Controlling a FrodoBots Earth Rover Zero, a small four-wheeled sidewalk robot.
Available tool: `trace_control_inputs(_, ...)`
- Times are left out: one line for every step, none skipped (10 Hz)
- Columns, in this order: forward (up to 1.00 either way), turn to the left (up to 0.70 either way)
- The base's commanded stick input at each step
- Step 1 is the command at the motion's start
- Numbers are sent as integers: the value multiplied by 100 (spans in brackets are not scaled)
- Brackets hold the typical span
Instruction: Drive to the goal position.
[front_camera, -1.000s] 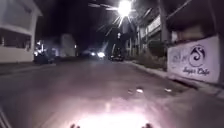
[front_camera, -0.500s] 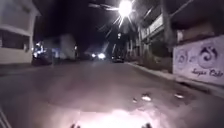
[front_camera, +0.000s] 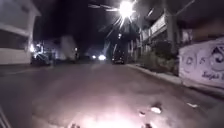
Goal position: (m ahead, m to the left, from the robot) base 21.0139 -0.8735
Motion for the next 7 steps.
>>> trace_control_inputs(70,0)
trace_control_inputs(70,0)
trace_control_inputs(70,0)
trace_control_inputs(70,0)
trace_control_inputs(70,0)
trace_control_inputs(70,0)
trace_control_inputs(70,0)
